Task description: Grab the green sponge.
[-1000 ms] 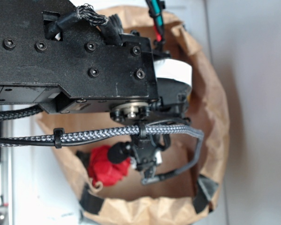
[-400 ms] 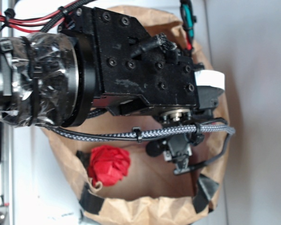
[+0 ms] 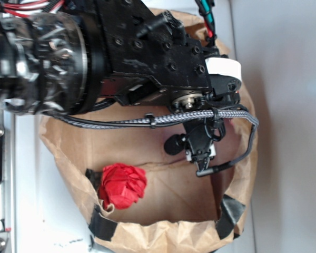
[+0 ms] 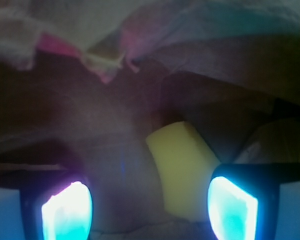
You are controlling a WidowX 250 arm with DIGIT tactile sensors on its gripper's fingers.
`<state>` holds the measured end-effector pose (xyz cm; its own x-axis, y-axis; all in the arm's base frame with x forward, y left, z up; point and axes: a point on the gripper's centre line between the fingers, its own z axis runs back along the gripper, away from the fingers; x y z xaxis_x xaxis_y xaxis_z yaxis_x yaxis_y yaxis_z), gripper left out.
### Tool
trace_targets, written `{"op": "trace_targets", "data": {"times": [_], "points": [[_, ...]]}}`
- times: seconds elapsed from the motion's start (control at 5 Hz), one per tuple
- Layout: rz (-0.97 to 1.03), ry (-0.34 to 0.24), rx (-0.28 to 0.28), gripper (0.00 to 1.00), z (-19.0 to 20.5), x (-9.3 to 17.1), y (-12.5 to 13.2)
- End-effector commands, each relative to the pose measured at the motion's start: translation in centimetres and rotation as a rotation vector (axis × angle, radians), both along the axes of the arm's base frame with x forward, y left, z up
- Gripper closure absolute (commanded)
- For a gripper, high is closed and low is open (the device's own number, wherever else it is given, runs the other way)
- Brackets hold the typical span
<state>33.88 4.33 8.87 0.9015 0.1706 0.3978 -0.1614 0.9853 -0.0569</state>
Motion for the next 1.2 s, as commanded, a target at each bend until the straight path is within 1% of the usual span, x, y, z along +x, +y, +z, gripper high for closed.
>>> {"op": "trace_targets", "data": {"times": [0.0,0.2,0.4,0.6,0.8,1.0], "points": [[0.033,-0.056,0.066,0.00,0.3,0.4,2.7],[0.015,-0.062,0.088,0.00,-0.9,0.6,2.4],[0.012,-0.057,0.090,0.00,-1.6,0.7,2.2],[0.012,-0.064,0.097,0.00,-2.3,0.8,1.5],[0.021,-0.080,0.122,0.00,-3.2,1.3,1.0],[0.051,-0.086,0.128,1.00,-3.5,1.4,0.9]]}}
